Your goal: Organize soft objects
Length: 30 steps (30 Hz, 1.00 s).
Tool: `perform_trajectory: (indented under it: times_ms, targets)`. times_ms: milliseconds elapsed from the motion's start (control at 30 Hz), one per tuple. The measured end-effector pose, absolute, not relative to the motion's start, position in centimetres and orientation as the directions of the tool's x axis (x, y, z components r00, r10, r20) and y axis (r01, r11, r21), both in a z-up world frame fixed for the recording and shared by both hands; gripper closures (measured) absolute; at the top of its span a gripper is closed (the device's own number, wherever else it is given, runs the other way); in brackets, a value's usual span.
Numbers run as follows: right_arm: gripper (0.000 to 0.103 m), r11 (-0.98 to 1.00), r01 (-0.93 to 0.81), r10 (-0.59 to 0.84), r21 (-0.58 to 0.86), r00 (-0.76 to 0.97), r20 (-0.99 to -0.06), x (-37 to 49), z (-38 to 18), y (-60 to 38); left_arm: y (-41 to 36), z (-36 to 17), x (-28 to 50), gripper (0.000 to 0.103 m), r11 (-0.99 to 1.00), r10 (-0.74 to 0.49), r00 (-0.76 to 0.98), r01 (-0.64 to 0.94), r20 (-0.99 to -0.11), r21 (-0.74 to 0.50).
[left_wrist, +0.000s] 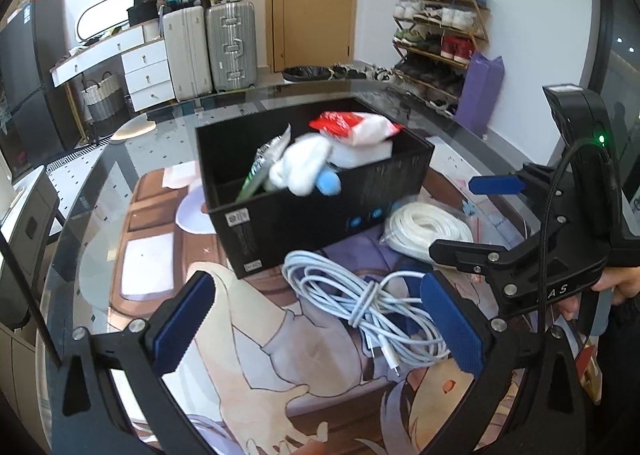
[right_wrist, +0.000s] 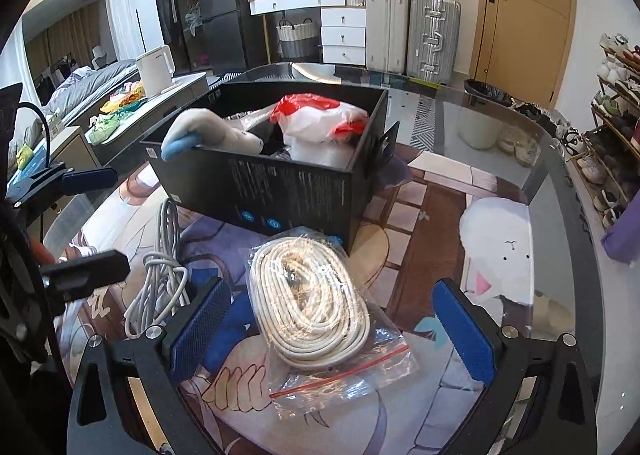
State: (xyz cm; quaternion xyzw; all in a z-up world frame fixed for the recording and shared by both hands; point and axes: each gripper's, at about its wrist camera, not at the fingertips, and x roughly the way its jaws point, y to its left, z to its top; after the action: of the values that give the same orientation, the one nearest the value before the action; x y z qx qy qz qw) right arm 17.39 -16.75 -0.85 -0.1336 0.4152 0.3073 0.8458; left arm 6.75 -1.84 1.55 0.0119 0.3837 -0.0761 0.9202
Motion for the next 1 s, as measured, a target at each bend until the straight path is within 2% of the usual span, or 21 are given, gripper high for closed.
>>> perform_trajectory:
  times_ms: [433,1000]
  targets:
    - [0.001,0.774,-0.633,0.391,0.029,0.441,-0.808,17.5,-2.1,-16.5,-1.5,-0.8,8.2,0.000,0.993,-0.102,0.619,0.107,-0.779,-0.045]
    - [0.001,0.774,-0.633,0.347,0.011,0.410,-0.843,17.5,-3.8,-15.6,0.3,-0.9,8.5,0.000,0.989,-0.119,0.570,0.144,-0.813,-0.044]
